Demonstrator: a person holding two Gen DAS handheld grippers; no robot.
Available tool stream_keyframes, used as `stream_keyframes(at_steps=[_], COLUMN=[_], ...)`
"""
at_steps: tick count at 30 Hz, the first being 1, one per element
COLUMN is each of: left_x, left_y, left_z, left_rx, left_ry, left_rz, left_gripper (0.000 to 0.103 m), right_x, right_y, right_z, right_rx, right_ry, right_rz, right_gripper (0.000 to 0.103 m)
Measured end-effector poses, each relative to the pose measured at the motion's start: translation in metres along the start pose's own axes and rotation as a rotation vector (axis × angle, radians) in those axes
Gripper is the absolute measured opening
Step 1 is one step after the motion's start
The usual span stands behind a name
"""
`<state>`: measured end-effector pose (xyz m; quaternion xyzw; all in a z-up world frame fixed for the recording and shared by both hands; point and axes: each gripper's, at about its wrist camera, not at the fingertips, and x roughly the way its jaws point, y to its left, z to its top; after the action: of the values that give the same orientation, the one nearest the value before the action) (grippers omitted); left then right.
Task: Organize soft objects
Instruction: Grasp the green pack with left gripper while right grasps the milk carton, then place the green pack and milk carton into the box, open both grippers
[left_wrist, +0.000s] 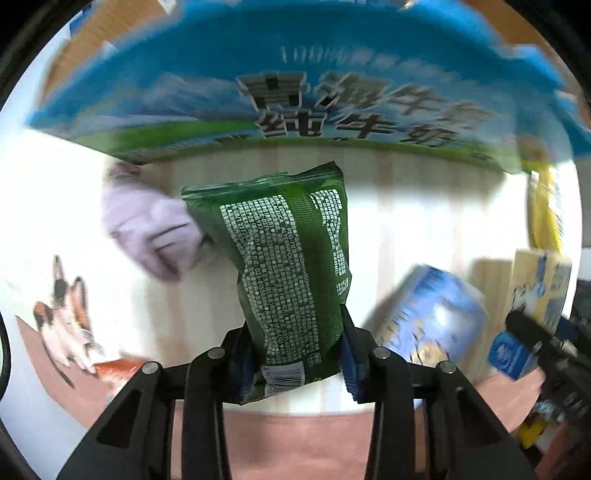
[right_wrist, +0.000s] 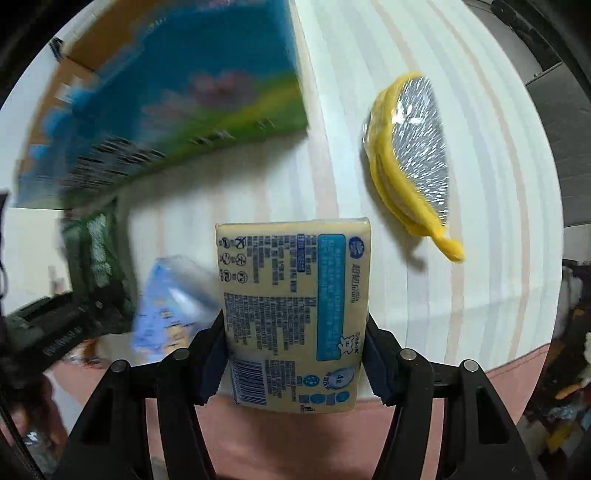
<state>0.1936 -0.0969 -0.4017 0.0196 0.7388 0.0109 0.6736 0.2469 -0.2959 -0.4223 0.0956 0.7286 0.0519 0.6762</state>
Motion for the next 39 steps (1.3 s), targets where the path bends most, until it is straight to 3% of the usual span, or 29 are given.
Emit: stream_keyframes(at_steps=[4, 5, 8, 11, 15, 18, 22, 26, 31, 39], left_x=[-0.052, -0.067, -0.120, -0.173, -0.201, -0.196, -0.160, -0.113, -0.070, -0.051], left_y=[-0.006, -0.006, -0.001, 0.010, 0.023, 0.034, 0.050, 0.060, 0.053, 0.047], left_z=[-0.021, -0.025, -0.019, 0.028, 0.092, 0.145, 0.211, 0.262, 0.294, 0.311], left_rx=[0.044, 0.049, 0.058, 0.096, 0.117, 0.120, 0.099, 0.078, 0.088, 0.093], left_ry=[-0.075, -0.096, -0.179, -0.244, -0.291, -0.279, -0.186, -0.080, 0.003, 0.048], left_rz=[-0.026, -0.040, -0.091, -0.117, -0.092, -0.043, -0.024, -0.034, -0.026, -0.023], left_gripper=[0.034, 0.034, 0.034, 0.034, 0.034, 0.034, 0.034, 0.035, 0.035, 0.035], right_x=[-0.059, -0.080, -0.128, -0.165, -0.191, -0.183, -0.138, -0.085, -0.046, -0.013], right_y=[0.003, -0.015, 0.001, 0.024, 0.059, 0.074, 0.090, 0.106, 0.111, 0.112], right_z=[-0.010, -0.011, -0.002, 0.011, 0.062, 0.097, 0.147, 0.185, 0.201, 0.207], right_rx=[-0.020, -0.025, -0.039, -0.071, -0.114, -0.140, -0.132, -0.099, -0.102, -0.101], right_ry=[-0.067, -0.084, -0.140, -0.191, -0.252, -0.244, -0.179, -0.093, -0.029, 0.024], right_rz=[0.099, 0.120, 0.176, 0.212, 0.162, 0.104, 0.004, -0.025, -0.063, -0.089], right_gripper=[0.065, 0.065, 0.065, 0.065, 0.065, 0.065, 0.065, 0.065, 0.065, 0.065])
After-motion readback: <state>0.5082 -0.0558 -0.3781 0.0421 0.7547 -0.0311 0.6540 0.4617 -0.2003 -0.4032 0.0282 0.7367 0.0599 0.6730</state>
